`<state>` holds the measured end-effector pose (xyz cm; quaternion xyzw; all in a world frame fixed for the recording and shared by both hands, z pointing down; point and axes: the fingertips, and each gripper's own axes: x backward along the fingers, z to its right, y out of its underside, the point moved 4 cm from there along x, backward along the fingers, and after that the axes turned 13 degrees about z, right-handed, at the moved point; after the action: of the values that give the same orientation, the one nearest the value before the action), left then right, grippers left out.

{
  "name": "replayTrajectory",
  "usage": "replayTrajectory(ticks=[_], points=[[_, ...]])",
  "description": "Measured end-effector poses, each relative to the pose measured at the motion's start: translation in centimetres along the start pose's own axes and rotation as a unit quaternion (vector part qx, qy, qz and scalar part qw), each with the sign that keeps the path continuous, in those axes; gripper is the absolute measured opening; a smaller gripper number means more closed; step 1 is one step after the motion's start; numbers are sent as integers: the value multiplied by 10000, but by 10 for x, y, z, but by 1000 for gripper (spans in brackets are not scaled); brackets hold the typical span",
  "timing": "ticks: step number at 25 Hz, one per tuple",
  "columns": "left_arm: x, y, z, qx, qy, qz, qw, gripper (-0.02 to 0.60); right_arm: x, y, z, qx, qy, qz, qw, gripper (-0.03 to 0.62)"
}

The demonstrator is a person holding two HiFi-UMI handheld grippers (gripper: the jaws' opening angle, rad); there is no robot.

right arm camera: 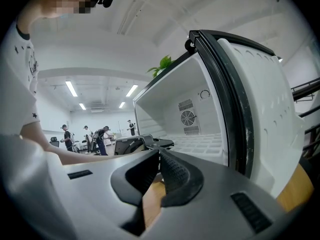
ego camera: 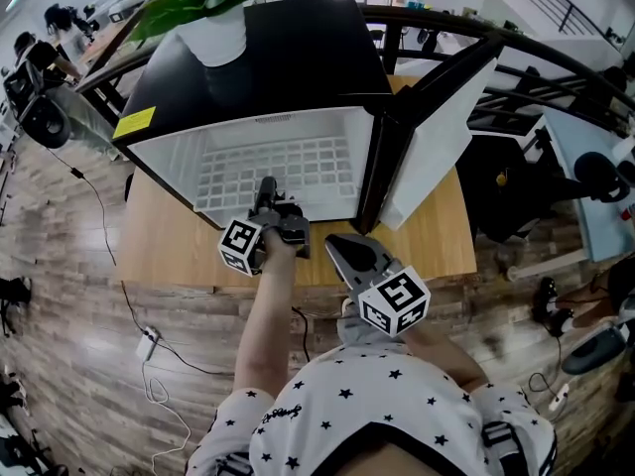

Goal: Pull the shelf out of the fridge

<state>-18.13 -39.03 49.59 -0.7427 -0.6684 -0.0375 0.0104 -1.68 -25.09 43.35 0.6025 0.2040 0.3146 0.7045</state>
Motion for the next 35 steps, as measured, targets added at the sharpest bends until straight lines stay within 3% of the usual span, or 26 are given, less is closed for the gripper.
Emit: replayTrajectory(ticks=[35], points=[[63, -7, 4, 99, -73, 11, 9999, 29, 51, 10, -55, 34, 37, 6, 10000, 23]])
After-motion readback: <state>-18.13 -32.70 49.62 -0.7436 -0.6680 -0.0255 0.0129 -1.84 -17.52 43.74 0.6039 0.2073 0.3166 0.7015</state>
